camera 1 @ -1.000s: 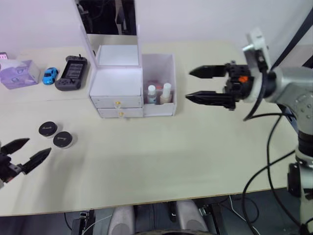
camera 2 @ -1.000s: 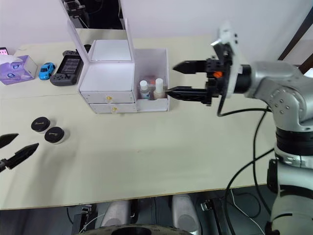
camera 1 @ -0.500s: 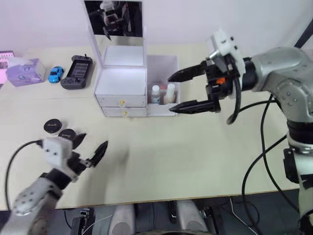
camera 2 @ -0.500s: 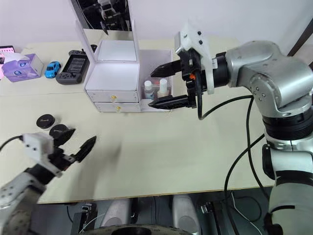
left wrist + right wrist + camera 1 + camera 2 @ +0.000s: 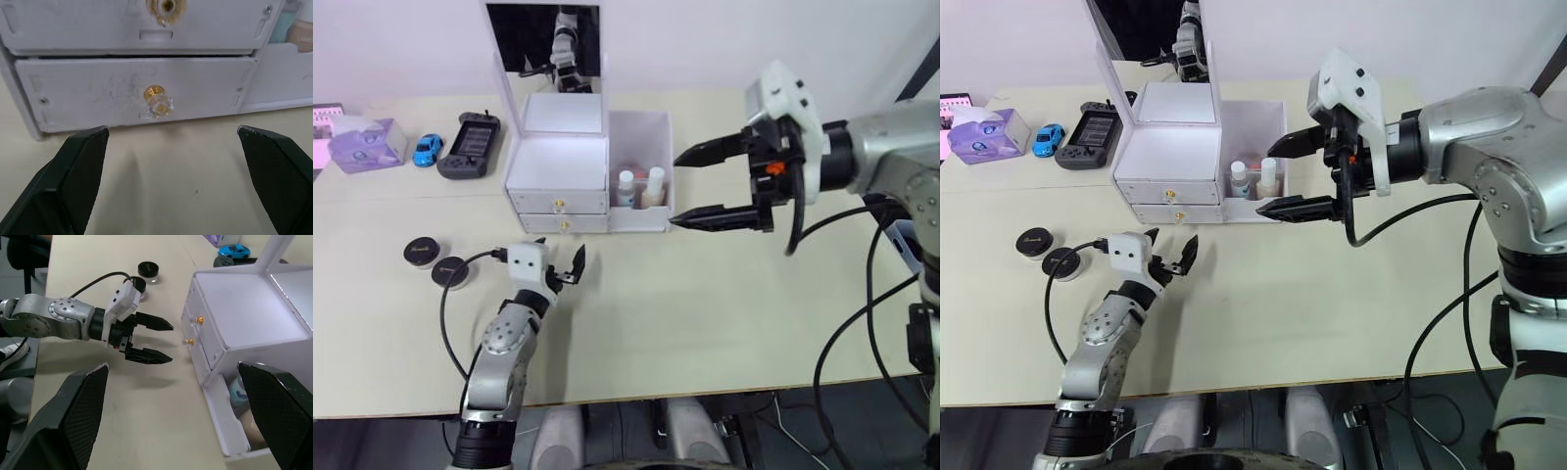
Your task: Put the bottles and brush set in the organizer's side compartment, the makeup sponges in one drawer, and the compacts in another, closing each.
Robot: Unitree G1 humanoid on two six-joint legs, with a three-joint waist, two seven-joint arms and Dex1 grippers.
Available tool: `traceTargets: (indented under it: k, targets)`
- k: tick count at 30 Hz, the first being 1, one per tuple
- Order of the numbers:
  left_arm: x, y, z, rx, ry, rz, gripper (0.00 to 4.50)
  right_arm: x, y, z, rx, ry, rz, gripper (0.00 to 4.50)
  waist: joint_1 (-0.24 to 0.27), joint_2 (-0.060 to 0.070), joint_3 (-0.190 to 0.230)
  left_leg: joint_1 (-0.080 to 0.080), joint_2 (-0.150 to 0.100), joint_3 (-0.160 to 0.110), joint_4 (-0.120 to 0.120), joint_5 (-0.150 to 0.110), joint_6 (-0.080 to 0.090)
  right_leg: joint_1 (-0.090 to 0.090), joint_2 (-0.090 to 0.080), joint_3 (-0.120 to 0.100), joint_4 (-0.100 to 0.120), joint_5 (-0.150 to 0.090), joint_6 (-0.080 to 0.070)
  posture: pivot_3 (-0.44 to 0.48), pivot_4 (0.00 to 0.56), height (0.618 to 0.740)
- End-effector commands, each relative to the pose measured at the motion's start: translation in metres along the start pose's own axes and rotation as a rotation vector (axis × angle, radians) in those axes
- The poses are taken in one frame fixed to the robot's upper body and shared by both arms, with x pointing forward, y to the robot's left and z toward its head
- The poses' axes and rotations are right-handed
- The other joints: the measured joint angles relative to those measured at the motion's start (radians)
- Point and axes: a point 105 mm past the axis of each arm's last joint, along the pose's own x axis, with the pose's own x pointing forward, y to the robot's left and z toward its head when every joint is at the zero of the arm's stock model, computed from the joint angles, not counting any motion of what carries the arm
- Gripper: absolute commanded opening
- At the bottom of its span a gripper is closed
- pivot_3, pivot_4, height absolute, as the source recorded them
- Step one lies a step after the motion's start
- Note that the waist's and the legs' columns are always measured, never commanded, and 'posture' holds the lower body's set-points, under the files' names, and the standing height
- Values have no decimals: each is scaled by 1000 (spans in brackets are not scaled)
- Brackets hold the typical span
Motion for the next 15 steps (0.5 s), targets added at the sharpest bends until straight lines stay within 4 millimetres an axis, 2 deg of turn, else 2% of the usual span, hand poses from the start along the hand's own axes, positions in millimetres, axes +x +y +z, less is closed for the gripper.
traceTargets:
  k: [1,2,6,15]
  targets:
    - [9,-11,8,6,-66,-9,3622,-11,5,6,-33,-6,-26,4500,2,0,0,0,0,-1,0,0,0,0,0,0,0,0,0,0,150,740]
    - [11,-14,9,-1,-74,-13,3135,-12,6,4,-34,3,-29,4500,2,0,0,0,0,-1,0,0,0,0,0,0,0,0,0,0,150,740]
    - [15,-19,11,-15,-100,-10,3135,-16,5,-2,-31,16,-52,4500,2,0,0,0,0,-1,0,0,0,0,0,0,0,0,0,0,150,740]
    - [23,-16,14,-8,-117,10,3135,-13,2,5,-38,9,-70,4500,2,0,0,0,0,-1,1,0,0,0,0,0,0,0,1,0,150,740]
